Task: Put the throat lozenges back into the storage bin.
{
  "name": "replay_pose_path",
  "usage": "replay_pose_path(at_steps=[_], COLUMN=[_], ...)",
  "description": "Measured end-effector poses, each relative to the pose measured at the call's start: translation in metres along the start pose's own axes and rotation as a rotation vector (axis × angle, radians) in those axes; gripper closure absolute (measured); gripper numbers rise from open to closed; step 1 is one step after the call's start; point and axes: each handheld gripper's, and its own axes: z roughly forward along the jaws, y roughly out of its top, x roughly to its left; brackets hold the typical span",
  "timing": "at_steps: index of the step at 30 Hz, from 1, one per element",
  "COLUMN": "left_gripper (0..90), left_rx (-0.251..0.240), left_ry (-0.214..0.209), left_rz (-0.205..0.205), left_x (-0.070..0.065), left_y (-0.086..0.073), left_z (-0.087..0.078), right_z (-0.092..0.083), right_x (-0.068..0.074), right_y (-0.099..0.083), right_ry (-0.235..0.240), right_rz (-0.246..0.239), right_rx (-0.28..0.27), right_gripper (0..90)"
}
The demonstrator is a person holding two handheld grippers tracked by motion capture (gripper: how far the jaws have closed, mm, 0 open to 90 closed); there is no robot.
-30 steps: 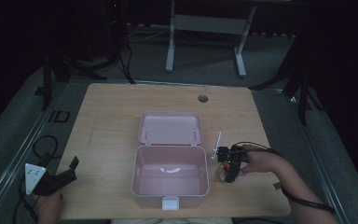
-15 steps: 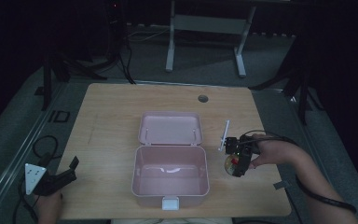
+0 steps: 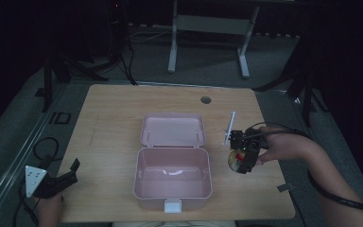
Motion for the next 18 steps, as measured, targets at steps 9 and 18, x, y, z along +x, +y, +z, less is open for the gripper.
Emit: replay_pose_path(at_steps=[9, 18], left_gripper=[0.4, 0.4], left_rx=[-0.001, 0.000], left_ry=[0.000, -0.002], left_rz=[0.001, 0.000], left_x=[0.000, 0.000], left_y=[0.000, 0.000], left_z=[0.000, 0.000], right_z=[-0.006, -0.010], right_x=[0.011, 0.024], right_y=[0.024, 0.056], right_ry=[0.013, 0.034], right_rz=[-0.066, -0.143], right_rx=[-0.017, -0.038], right_gripper=[20.6, 20.6])
